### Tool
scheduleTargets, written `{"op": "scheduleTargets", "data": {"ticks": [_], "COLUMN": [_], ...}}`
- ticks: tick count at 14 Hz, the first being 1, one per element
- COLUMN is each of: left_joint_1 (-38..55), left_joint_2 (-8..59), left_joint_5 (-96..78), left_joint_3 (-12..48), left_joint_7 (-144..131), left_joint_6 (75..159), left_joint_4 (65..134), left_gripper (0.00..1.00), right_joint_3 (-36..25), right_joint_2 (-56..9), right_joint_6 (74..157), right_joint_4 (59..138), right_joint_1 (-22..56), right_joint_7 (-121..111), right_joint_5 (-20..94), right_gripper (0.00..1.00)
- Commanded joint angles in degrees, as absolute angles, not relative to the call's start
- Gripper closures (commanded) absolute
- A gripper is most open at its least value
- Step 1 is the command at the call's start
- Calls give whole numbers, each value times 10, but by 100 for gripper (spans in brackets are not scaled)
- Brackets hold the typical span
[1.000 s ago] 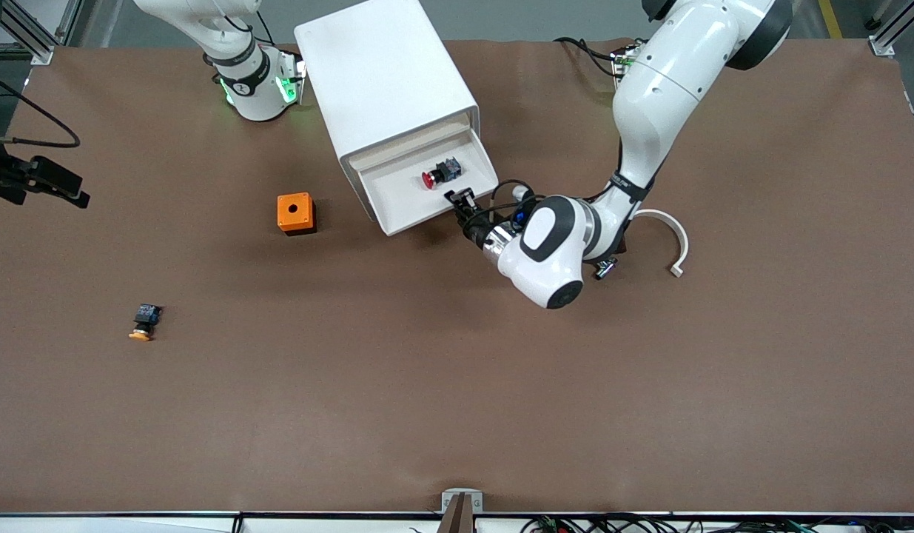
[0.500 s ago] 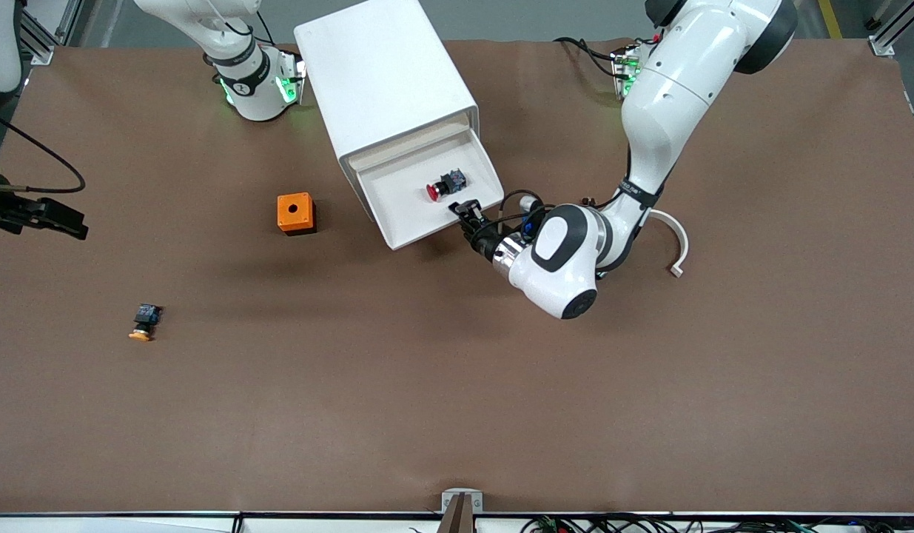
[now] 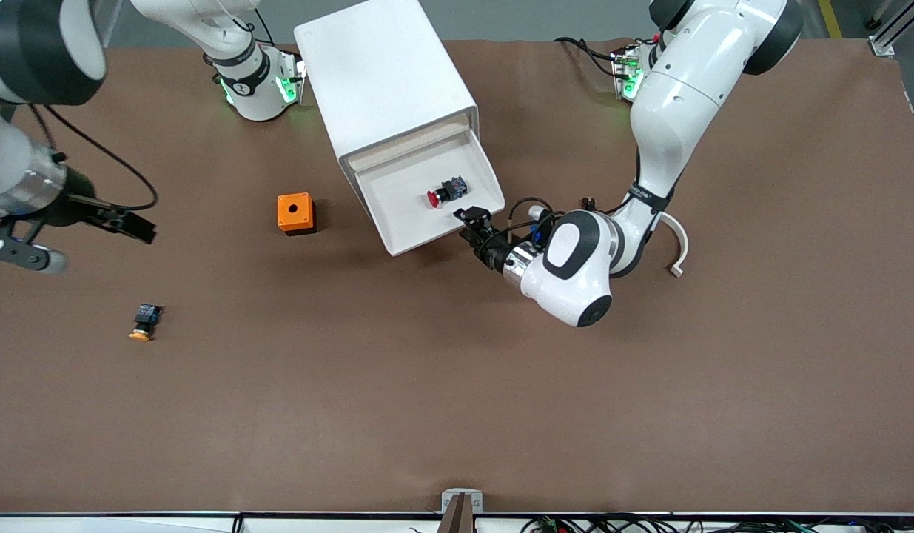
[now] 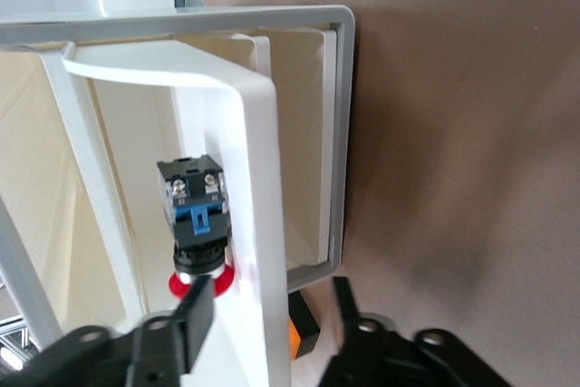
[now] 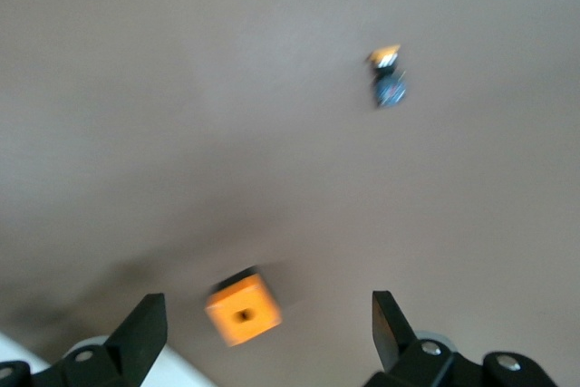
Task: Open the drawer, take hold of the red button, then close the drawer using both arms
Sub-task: 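Release the drawer with the left gripper while the right gripper reaches in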
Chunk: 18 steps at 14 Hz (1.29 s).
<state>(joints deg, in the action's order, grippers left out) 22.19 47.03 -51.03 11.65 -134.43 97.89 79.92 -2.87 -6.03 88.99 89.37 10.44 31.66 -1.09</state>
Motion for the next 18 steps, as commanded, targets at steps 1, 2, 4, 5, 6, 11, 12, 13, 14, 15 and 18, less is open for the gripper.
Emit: {"op": "scheduleTargets", "data": {"ticks": [1, 2, 4, 5, 6, 11, 12, 13, 14, 15, 18], "left_joint_1": [207, 202, 201, 200, 196, 144, 135, 127, 119, 113, 111], "left_joint_2": [470, 465, 454, 441, 430, 373, 361, 353, 344, 335, 314], "left_joint_5": [-481, -451, -370, -333, -307, -278, -276, -272, -266, -255, -208], "left_joint_3": [120, 120, 122, 122, 122, 123, 122, 121, 121, 122, 122], "left_joint_7": [-1342, -1341, -1341, -1341, -1341, -1339, -1332, -1317, -1300, -1278, -1211], "left_joint_6": [976, 976, 970, 969, 969, 969, 969, 969, 969, 968, 948], "left_joint_4": [770, 762, 755, 751, 751, 746, 745, 745, 746, 746, 746], "left_gripper": [0, 0, 0, 0, 0, 0, 0, 0, 0, 0, 0], "right_joint_3": [-33, -33, -33, -33, -33, -33, -33, -33, -33, -34, -34], "right_joint_2": [-59, -59, -59, -59, -59, -63, -70, -83, -94, -104, -133], "right_joint_6": [882, 888, 910, 928, 946, 1077, 1103, 1119, 1128, 1136, 1141], "right_joint_4": [893, 899, 910, 913, 919, 986, 993, 993, 993, 993, 992], "right_joint_1": [177, 206, 256, 270, 287, 387, 408, 427, 437, 452, 481], "right_joint_7": [485, 530, 624, 667, 715, 874, 907, 927, 946, 962, 987], "right_joint_5": [11, 11, 30, 50, 57, 58, 57, 58, 57, 57, 55], "right_gripper": [0, 0, 0, 0, 0, 0, 0, 0, 0, 0, 0]}}
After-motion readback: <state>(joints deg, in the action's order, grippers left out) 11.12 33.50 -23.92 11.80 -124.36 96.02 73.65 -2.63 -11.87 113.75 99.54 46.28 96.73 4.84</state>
